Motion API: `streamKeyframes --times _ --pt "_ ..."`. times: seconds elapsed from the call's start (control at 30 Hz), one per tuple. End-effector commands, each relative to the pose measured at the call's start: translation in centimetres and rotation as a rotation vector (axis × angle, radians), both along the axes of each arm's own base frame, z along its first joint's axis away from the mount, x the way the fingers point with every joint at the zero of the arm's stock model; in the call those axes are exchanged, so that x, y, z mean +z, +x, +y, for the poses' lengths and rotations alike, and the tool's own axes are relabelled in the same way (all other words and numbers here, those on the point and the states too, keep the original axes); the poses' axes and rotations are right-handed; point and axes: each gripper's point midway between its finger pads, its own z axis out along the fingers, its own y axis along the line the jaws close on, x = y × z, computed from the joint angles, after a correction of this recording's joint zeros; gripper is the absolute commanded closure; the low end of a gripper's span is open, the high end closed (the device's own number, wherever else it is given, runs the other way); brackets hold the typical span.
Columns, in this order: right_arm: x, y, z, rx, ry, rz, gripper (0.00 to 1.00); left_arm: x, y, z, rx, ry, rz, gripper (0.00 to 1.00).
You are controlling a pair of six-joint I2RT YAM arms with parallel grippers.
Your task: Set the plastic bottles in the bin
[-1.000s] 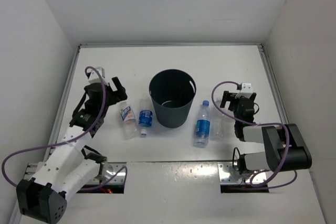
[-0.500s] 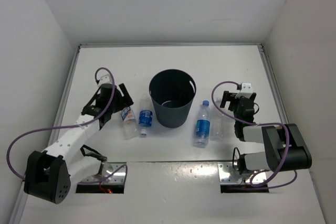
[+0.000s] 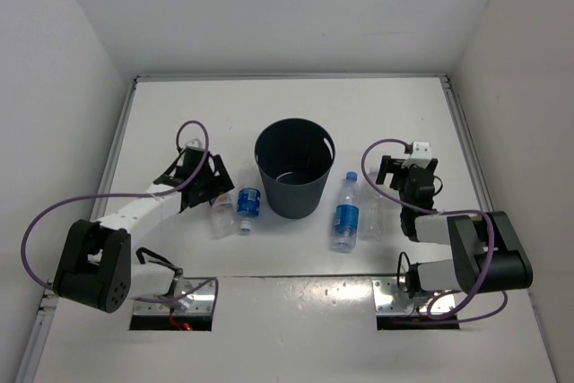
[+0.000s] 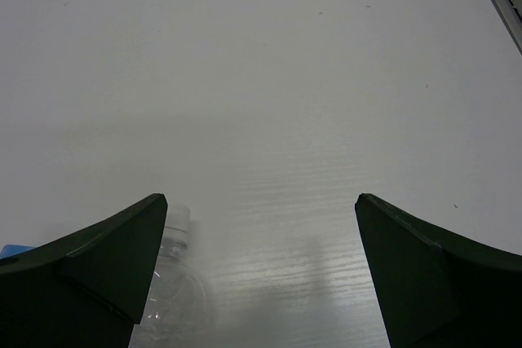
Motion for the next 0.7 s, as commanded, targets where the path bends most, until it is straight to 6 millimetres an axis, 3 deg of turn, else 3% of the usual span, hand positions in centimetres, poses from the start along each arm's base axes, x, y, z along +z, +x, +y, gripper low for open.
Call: streamKeyframes --times 0.0,0.23,0.37,0.5,0.67 --pt "2.8 1.6 0.3 0.013 0.006 -0.103 0.0 0.8 0.6 -0.4 0.014 -0.034 -0.011 0.1" --pt "2.5 1.3 0.3 0.013 0.005 -0.094 0.0 0.8 0.7 -1.2 0.034 -0.087 0.008 0.31" --pt "2.5 1.3 0.2 0.013 0.007 -0.093 0.0 1.1 0.5 -0.7 0.059 -0.08 0.016 0.45" --pt "2.5 1.3 0.2 0.013 0.007 -0.093 0.0 4.8 2.2 0.8 0.121 -0.043 -0.091 0.52" --pt "2.5 1.3 0.2 0.013 0.007 -0.093 0.0 11.5 4.7 2.9 0.174 0.023 -0.241 0.59"
